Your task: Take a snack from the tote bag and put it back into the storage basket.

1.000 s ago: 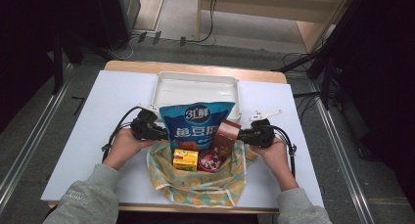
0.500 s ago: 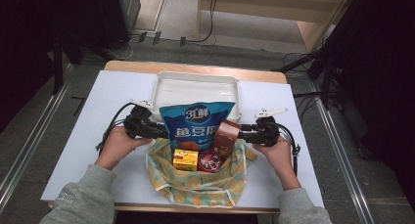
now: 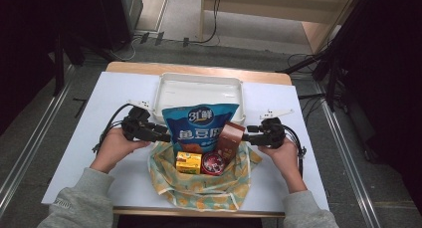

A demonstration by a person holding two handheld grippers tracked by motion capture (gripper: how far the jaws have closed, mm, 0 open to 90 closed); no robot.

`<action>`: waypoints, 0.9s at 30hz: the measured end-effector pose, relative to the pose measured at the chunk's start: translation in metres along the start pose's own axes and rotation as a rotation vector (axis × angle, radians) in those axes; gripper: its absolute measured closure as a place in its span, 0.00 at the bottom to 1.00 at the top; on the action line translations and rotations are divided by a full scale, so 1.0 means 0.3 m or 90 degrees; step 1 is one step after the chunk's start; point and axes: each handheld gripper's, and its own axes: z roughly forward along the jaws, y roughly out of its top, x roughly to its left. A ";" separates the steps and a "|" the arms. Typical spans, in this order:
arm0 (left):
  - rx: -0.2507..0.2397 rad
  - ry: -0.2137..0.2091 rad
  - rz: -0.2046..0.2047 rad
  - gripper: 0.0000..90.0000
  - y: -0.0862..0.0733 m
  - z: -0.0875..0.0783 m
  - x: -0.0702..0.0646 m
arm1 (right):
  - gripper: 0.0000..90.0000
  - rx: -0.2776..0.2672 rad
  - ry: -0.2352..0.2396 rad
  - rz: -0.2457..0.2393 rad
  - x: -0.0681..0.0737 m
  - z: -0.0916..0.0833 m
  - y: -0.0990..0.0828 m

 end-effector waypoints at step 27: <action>-0.032 -0.017 0.032 0.50 0.032 -0.144 -0.100 | 0.46 -0.006 -0.015 0.016 -0.023 -0.008 0.013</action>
